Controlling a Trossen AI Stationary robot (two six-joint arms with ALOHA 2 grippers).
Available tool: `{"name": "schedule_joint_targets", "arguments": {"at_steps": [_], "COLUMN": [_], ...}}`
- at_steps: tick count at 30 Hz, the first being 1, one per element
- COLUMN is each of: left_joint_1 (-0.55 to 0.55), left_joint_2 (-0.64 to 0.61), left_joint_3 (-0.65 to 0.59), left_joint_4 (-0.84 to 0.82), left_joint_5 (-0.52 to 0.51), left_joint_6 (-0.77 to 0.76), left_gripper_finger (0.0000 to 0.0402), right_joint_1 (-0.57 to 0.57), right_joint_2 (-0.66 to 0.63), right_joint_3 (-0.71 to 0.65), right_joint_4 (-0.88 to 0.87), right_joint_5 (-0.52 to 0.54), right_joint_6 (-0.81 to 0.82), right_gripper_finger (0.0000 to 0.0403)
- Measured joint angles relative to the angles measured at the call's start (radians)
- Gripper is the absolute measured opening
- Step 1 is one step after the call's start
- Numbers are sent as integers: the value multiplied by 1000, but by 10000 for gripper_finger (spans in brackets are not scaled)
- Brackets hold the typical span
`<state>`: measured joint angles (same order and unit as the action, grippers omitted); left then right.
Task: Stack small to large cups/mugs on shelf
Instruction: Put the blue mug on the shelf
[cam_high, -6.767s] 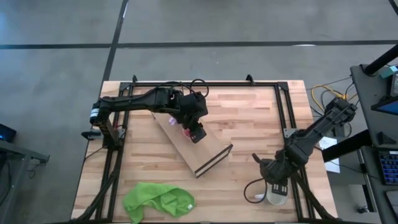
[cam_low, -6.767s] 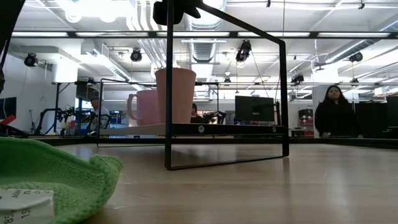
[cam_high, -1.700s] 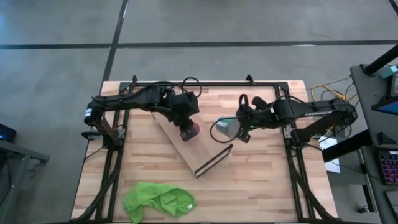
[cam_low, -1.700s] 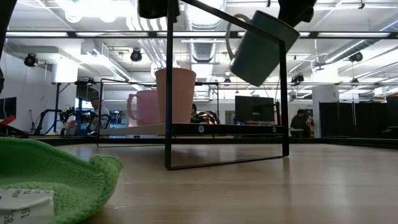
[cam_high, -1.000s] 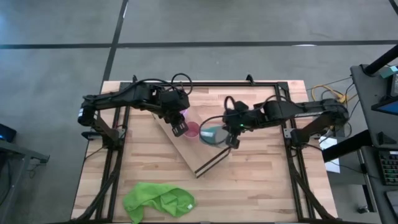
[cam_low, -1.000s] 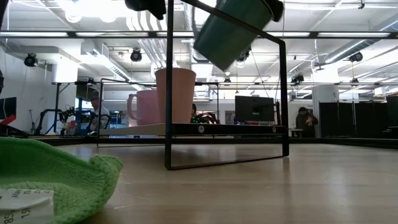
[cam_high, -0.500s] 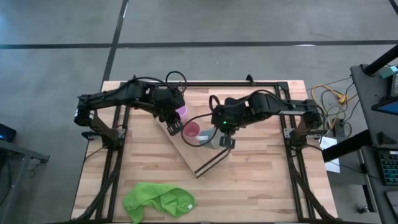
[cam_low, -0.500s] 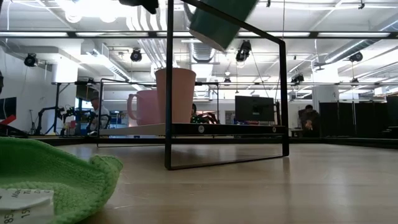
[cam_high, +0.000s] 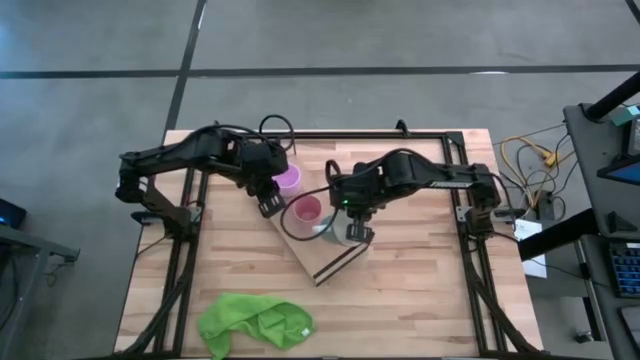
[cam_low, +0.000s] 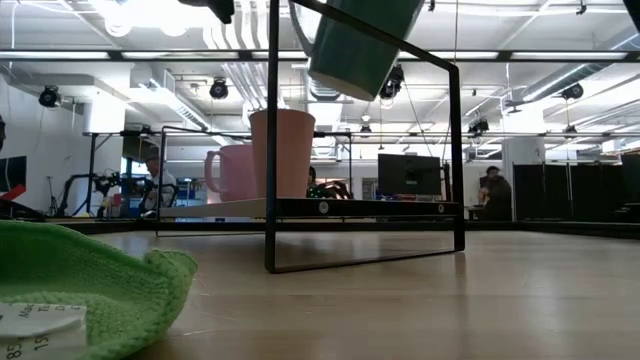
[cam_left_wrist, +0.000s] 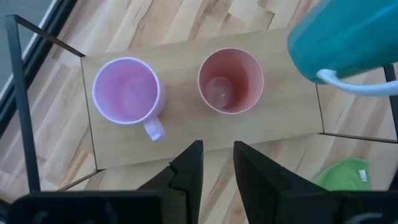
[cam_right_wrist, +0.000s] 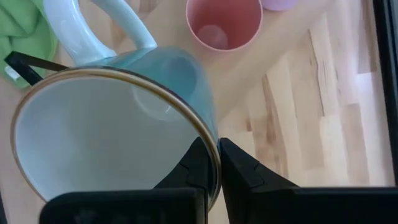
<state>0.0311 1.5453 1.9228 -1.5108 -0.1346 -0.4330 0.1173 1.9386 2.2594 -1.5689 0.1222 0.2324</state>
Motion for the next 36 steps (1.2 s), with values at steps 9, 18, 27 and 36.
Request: {"name": "schedule_joint_targets", "arguments": {"at_steps": [9,18,27,36], "left_joint_1": [0,0,0,0], "left_joint_2": [-14,-26,-26,-26], "left_joint_3": [-2,-19,-19,-19], "left_joint_4": [-1,-4,-4,-3], "left_joint_5": [-3,-4,-6,-33], "left_joint_6": [3,4,12,31], "left_gripper_finger": [75,75,75,75], "right_joint_1": [-4,-40,-69,-72], "right_joint_2": [68,100,109,109], "right_joint_3": [10,9,9,8], "right_joint_4": [0,7,8,8], "right_joint_5": [-50,-55,-103,-108], "right_joint_6": [-11,-25,-51,-56], "right_gripper_finger": [13,13,13,13]}}
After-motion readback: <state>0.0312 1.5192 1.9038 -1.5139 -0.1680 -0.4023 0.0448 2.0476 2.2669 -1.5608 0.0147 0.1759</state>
